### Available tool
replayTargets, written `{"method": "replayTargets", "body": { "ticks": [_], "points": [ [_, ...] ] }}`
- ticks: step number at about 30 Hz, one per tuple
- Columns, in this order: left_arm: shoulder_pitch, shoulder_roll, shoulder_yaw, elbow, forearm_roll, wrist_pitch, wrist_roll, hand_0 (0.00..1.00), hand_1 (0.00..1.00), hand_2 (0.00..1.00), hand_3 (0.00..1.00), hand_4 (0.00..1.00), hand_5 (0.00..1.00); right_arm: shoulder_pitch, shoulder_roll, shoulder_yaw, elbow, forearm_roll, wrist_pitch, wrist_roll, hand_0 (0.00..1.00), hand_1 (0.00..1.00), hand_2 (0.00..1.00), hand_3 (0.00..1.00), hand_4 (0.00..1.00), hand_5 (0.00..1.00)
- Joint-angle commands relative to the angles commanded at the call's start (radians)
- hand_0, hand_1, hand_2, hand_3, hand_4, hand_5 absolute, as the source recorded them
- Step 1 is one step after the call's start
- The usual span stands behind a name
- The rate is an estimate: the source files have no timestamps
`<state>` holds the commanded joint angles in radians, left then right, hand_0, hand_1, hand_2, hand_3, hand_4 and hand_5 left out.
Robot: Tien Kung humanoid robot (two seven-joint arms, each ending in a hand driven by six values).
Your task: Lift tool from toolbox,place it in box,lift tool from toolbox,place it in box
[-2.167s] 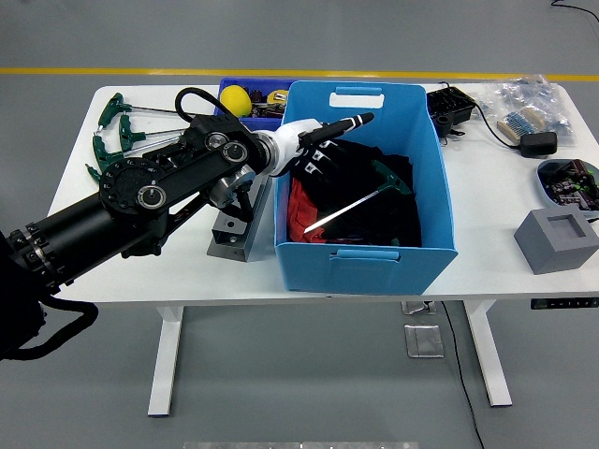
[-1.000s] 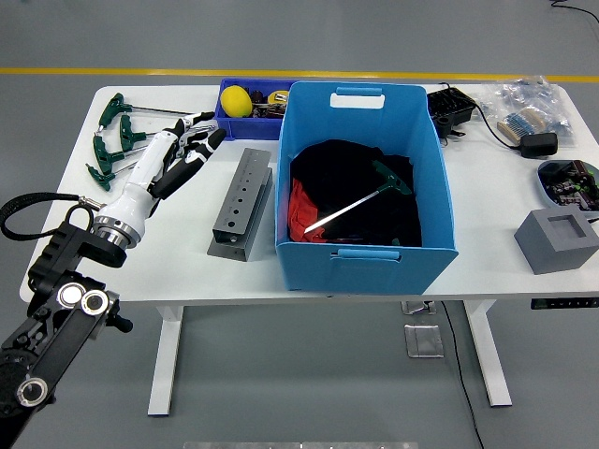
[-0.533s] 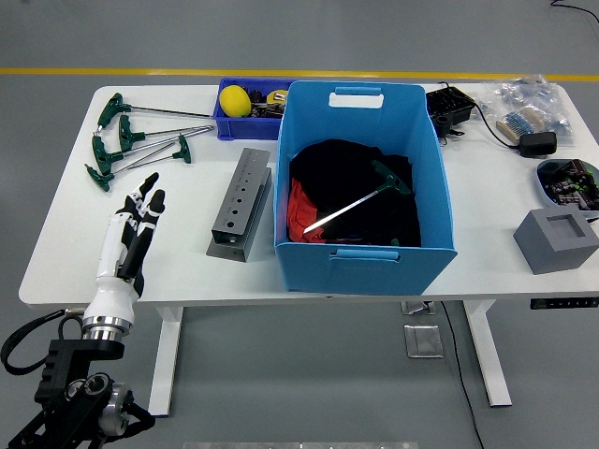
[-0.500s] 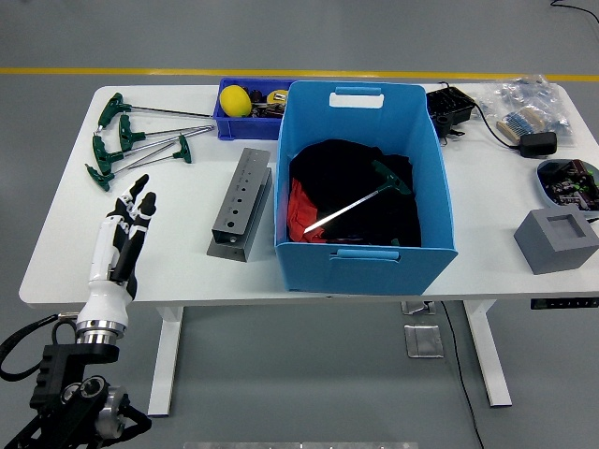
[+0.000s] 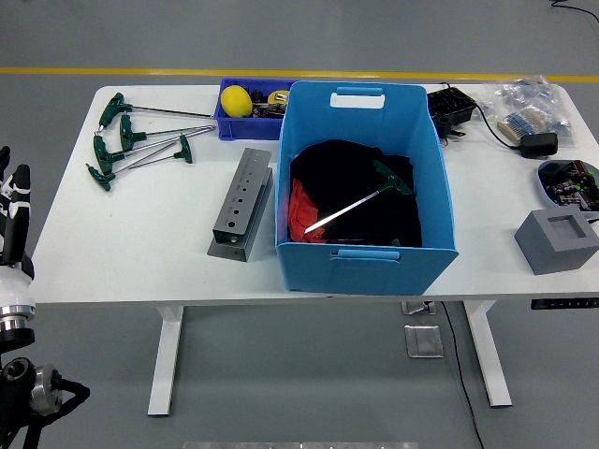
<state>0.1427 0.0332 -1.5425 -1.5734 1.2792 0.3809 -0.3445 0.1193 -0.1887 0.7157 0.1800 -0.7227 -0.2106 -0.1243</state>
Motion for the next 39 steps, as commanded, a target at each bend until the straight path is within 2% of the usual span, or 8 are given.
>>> {"method": "replayTargets", "body": {
  "ticks": [1,11,26,36,37,39],
  "points": [
    [-0.004,-0.002,0.001,0.002,0.006,-0.002,0.000,0.826,0.830,0.924,0.861,0.878,0.788,0.002,0.000,0.005,0.000,-0.002,0.000,-0.001,0.649,0.600,0.695,0.558,0.785,0.621],
    [-0.053,0.002,0.024,0.020,-0.005,0.013,-0.019,0.821,0.835,0.921,0.862,0.871,0.777,0.011,-0.002,0.001,0.000,-0.003,-0.005,-0.005,0.649,0.595,0.692,0.556,0.781,0.627],
    [-0.088,0.017,0.039,0.029,-0.015,0.053,-0.037,0.827,0.848,0.939,0.873,0.853,0.738,0.007,0.000,-0.005,0.000,0.029,-0.012,0.002,0.645,0.595,0.688,0.551,0.778,0.629],
    [-0.106,0.026,0.043,0.039,-0.002,0.050,-0.005,0.829,0.854,0.943,0.882,0.865,0.712,0.009,0.002,0.001,0.000,0.029,-0.025,0.004,0.645,0.595,0.688,0.550,0.776,0.629],
    [-0.107,0.027,0.043,0.039,0.000,0.053,-0.001,0.830,0.851,0.978,0.897,0.892,0.671,0.009,0.002,0.002,0.000,0.028,-0.026,0.004,0.643,0.592,0.687,0.553,0.770,0.637],
    [-0.111,0.029,0.043,0.040,0.004,0.057,0.006,0.830,0.851,0.978,0.897,0.892,0.671,0.010,0.003,0.003,0.000,0.028,-0.028,0.003,0.643,0.592,0.687,0.553,0.770,0.637]
  ]
}}
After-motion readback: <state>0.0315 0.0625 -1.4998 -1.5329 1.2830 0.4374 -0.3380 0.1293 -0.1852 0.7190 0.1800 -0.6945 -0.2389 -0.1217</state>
